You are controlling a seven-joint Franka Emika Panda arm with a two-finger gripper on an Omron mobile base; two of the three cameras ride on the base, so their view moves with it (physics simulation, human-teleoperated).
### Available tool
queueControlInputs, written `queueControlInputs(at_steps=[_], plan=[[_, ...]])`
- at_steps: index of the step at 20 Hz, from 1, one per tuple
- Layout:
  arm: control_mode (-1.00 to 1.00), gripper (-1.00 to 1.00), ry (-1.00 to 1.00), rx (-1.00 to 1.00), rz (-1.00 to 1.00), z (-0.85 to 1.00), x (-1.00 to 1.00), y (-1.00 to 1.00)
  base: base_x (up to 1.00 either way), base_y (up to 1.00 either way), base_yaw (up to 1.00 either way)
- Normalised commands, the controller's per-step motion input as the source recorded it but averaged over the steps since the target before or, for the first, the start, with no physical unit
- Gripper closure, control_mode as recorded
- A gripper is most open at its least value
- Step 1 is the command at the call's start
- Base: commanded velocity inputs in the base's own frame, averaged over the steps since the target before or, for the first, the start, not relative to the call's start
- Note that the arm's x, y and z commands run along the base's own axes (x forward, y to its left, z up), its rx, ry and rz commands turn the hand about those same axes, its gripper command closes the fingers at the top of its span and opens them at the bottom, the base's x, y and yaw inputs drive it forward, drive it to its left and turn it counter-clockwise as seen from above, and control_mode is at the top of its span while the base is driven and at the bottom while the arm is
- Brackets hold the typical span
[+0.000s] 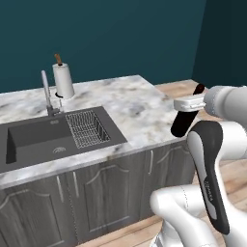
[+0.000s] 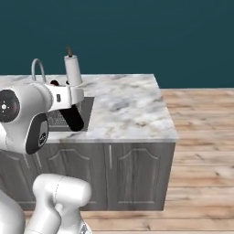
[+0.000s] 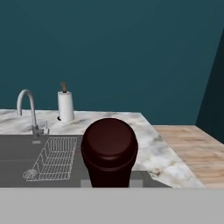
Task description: Move the drinks to the dining counter.
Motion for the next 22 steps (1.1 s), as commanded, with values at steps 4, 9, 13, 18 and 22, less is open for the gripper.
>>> queueControlInputs(at_steps=[4,9,13,18,22], plan=[[1.0,1.0,0.0,0.0,0.0,0.0,0.0,0.0,0.39,-0.42,0.11],[1.0,1.0,0.0,0.0,0.0,0.0,0.0,0.0,0.43,-0.39,0.1],[1.0,1.0,0.0,0.0,0.0,0.0,0.0,0.0,0.38,-0.4,0.1],[1.0,1.0,0.0,0.0,0.0,0.0,0.0,0.0,0.38,-0.37,0.1],[1.0,1.0,0.0,0.0,0.0,0.0,0.0,0.0,0.38,-0.31,0.09]])
